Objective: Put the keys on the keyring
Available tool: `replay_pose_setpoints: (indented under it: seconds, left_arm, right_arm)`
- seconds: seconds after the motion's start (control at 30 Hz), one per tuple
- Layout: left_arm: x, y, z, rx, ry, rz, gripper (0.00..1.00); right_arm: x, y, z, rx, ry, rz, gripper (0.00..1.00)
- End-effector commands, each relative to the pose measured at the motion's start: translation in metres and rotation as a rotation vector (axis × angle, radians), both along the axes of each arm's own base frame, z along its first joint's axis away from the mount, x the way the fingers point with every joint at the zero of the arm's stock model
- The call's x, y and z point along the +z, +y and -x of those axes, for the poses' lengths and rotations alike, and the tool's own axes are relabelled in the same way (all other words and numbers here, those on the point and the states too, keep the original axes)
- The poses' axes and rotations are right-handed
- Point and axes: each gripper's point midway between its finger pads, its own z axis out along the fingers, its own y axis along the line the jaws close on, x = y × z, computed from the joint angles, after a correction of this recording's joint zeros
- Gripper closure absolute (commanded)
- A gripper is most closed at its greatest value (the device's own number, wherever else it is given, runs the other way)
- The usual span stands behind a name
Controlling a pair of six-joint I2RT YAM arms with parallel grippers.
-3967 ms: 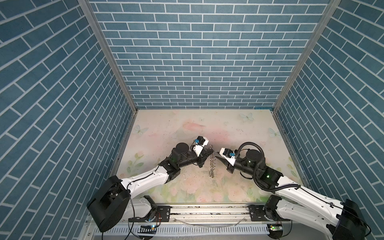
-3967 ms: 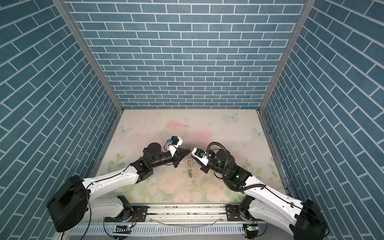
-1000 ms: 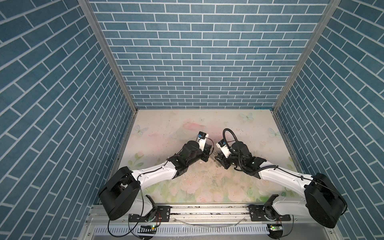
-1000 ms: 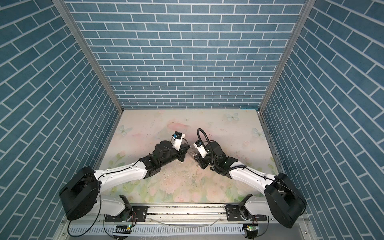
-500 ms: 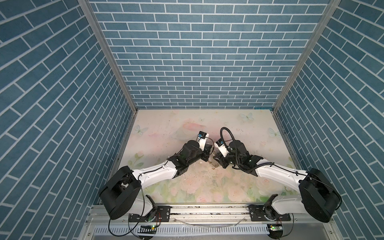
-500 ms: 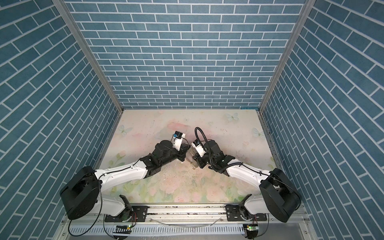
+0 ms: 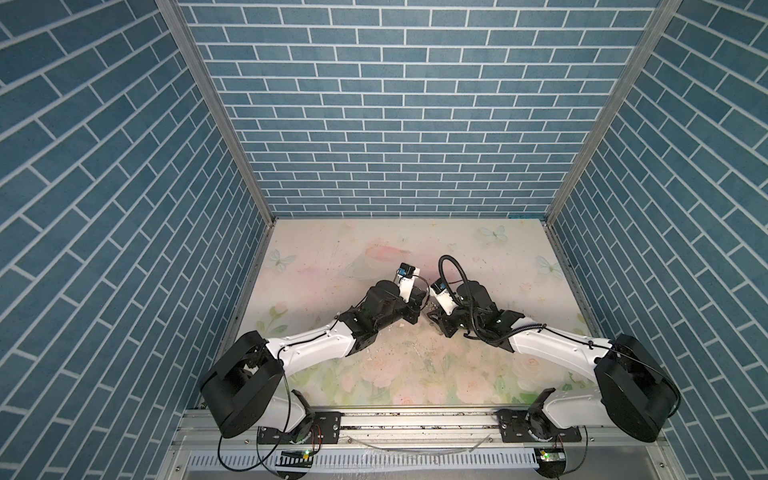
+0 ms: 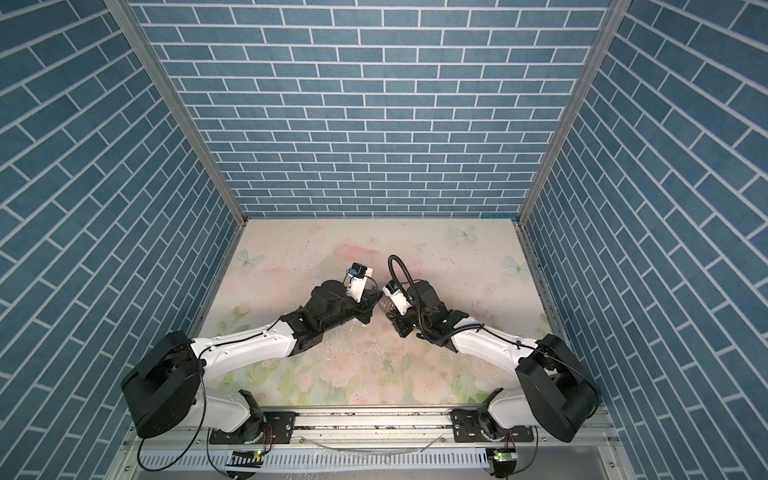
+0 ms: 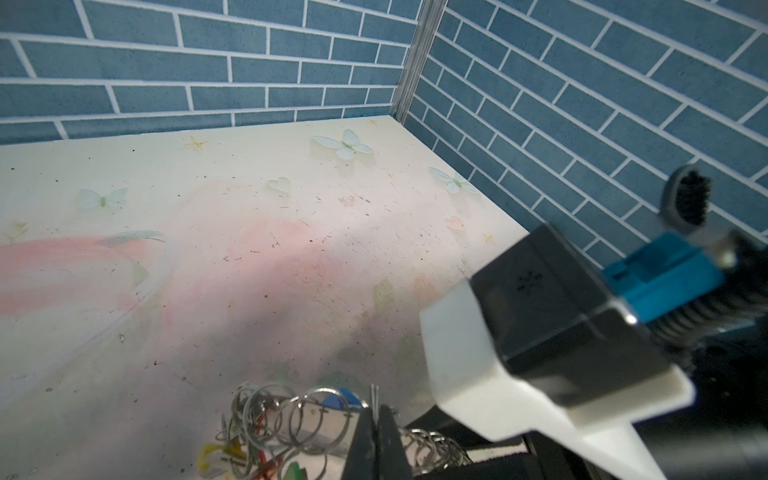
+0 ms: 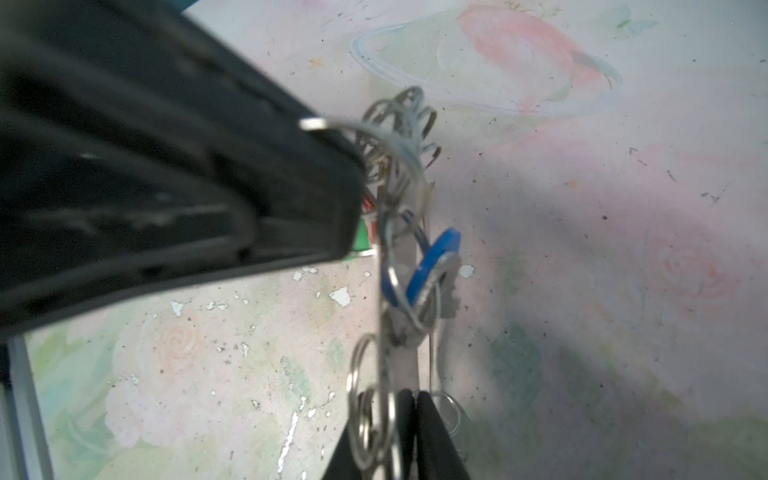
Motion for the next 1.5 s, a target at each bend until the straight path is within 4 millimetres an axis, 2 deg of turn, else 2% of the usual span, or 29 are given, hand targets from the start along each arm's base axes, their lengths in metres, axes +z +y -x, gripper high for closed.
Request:
replay_pose_setpoints:
  seconds: [0.0,0.1,0.37,0.53,0.73,0.9,1.1,1.27,1.47]
  left_arm:
    - [0.021,-0.005,-0.004,-0.002,-0.046,0.030,1.00]
    - [0.020,-0.006,-0.003,-0.013,-0.041,0.020,1.00]
    - [0.018,-0.001,-0.003,-0.011,-0.044,0.009,0.96]
    - [0.019,0.015,-0.007,0.000,-0.054,0.031,0.83]
    - [0.022,0.048,-0.011,-0.032,-0.082,0.141,0.61]
    - [0.019,0.069,-0.018,-0.080,-0.040,0.278,0.58]
    - [0.023,0.059,-0.003,-0.209,-0.060,0.311,0.54]
    - [0.032,0.053,0.013,-0.315,-0.098,0.335,0.50]
    - [0.035,0.052,0.016,-0.340,-0.098,0.337,0.46]
  right_arm:
    - [0.014,0.003,-0.003,-0.016,-0.015,-0.047,0.92]
    - [0.015,0.004,-0.003,-0.023,-0.011,-0.070,1.00]
    - [0.024,0.008,-0.005,-0.056,0.038,-0.173,1.00]
    - [0.027,-0.002,-0.014,-0.123,0.103,-0.267,1.00]
    - [0.037,-0.020,-0.023,-0.199,0.146,-0.378,1.00]
    - [0.064,-0.031,-0.026,-0.182,0.125,-0.522,1.00]
    - [0.112,-0.035,-0.017,-0.058,0.047,-0.731,1.00]
    - [0.130,-0.032,-0.008,0.037,-0.001,-0.798,1.00]
    - [0.145,-0.027,0.007,0.150,-0.034,-0.836,1.00]
